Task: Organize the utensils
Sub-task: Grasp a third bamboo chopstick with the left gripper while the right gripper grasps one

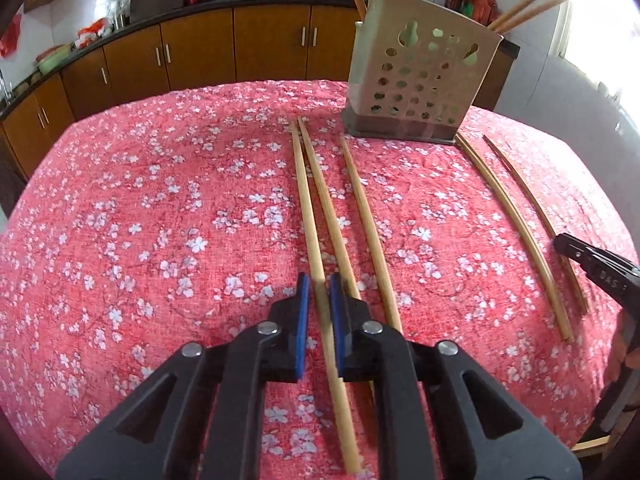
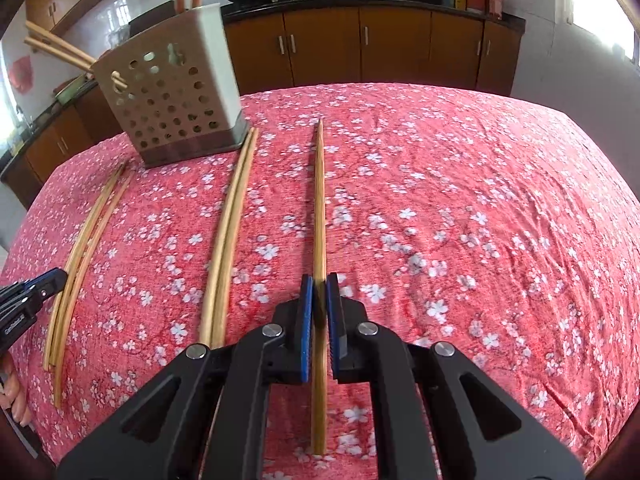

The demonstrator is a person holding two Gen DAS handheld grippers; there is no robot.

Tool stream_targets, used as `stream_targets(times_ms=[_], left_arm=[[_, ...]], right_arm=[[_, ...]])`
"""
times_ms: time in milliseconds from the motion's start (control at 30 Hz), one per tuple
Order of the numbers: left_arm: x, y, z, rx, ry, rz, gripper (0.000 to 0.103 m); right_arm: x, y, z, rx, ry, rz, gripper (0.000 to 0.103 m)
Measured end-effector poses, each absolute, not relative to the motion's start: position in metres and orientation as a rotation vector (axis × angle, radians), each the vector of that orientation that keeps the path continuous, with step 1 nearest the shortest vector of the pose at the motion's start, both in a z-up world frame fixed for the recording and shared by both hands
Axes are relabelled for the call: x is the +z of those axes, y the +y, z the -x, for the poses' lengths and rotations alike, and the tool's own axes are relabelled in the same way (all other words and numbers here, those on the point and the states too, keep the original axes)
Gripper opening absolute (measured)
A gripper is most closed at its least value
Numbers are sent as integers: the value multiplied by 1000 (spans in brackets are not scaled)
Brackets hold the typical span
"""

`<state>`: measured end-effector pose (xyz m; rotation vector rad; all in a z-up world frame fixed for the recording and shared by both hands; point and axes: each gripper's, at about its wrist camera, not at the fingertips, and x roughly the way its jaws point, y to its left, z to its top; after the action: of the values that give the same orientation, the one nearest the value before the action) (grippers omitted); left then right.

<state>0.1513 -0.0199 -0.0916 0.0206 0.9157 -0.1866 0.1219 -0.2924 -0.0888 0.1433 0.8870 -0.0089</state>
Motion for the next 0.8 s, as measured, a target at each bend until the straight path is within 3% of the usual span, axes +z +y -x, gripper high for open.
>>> stream_targets(times_ms=[500,800], left_arm=[[-88,64,-182,2,906,91,9],[-87,70,-180,-14,889,129,10]], right_arm=[[-91,-311,-151,-80,873,-127,8],[-93,-314,-155,-79,873,-143,9]])
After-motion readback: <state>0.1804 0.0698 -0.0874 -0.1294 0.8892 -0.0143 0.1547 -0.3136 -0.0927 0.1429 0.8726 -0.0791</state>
